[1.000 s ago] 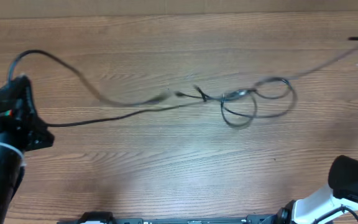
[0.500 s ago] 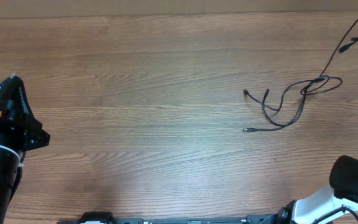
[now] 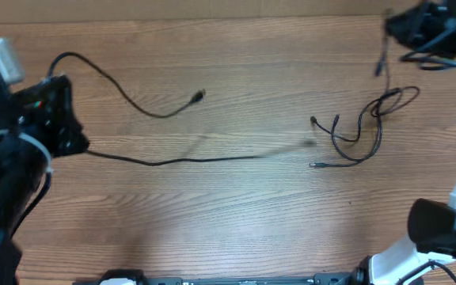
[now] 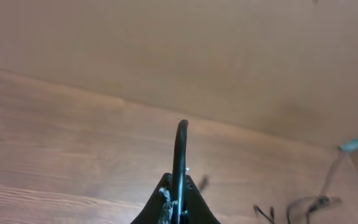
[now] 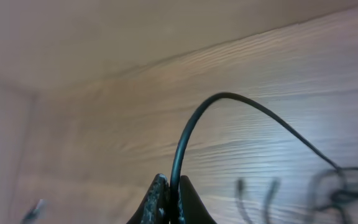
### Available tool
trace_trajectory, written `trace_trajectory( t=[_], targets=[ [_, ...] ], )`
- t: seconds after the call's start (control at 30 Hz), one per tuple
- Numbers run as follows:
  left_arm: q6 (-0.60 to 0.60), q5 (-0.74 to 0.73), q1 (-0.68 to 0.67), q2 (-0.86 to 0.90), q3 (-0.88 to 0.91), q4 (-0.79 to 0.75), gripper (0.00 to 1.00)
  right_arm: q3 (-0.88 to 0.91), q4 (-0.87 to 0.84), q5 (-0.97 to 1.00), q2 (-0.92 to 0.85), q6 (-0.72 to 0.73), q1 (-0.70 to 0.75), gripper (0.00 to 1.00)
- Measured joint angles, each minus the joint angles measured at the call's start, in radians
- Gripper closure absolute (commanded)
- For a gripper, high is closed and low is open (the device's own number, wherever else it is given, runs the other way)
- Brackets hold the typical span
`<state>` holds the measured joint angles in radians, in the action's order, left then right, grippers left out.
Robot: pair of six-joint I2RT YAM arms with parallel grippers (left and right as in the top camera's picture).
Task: Untangle cables
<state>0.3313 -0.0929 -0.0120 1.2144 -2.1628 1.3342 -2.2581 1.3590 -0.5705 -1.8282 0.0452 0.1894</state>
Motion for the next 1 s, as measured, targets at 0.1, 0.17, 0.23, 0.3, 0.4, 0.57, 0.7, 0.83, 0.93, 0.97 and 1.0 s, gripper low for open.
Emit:
trace_trajectory(
  t=[0.1,0.17,0.23,0.3,0.4,0.57,0.7,0.83,0.93,0.97,1.0],
  targets=[
    [0.002,-0.047,0.000,0.033,0.000,0.016,0.96,0.000,0.000,-0.013,0.000,-0.028,-0.112,0.96],
    [0.003,-0.076,0.000,0.058,0.000,0.033,0.96,0.000,-0.007,-0.017,0.000,-0.047,-0.205,0.96],
    [0.003,-0.088,0.000,0.069,0.000,0.039,0.96,0.000,-0.012,-0.016,0.000,-0.053,-0.253,0.96],
    [0.003,-0.103,0.000,0.084,0.000,0.046,0.96,0.000,-0.024,-0.016,0.000,-0.058,-0.305,0.96],
    [0.003,-0.133,0.000,0.103,0.000,0.047,0.96,0.000,-0.042,-0.017,0.000,-0.065,-0.379,0.96],
    [0.003,-0.163,0.000,0.117,0.000,0.042,0.96,0.000,-0.065,-0.029,0.000,-0.091,-0.497,0.96],
    [0.003,-0.170,0.000,0.117,0.000,0.042,0.96,0.000,-0.084,0.008,0.000,-0.114,-0.581,0.00],
    [0.003,-0.171,0.000,0.117,0.000,0.042,0.96,0.000,-0.079,0.084,0.000,-0.119,-0.600,0.00],
    [0.003,-0.177,0.000,0.117,0.000,0.043,0.96,0.000,-0.046,0.113,0.000,-0.126,-0.597,0.00],
    [0.003,-0.178,0.000,0.117,0.000,0.043,0.96,0.000,-0.032,0.114,0.000,-0.128,-0.595,0.00],
    [0.003,-0.182,0.000,0.117,0.000,0.043,0.96,0.000,-0.022,0.107,0.000,-0.136,-0.596,0.00]
  ],
)
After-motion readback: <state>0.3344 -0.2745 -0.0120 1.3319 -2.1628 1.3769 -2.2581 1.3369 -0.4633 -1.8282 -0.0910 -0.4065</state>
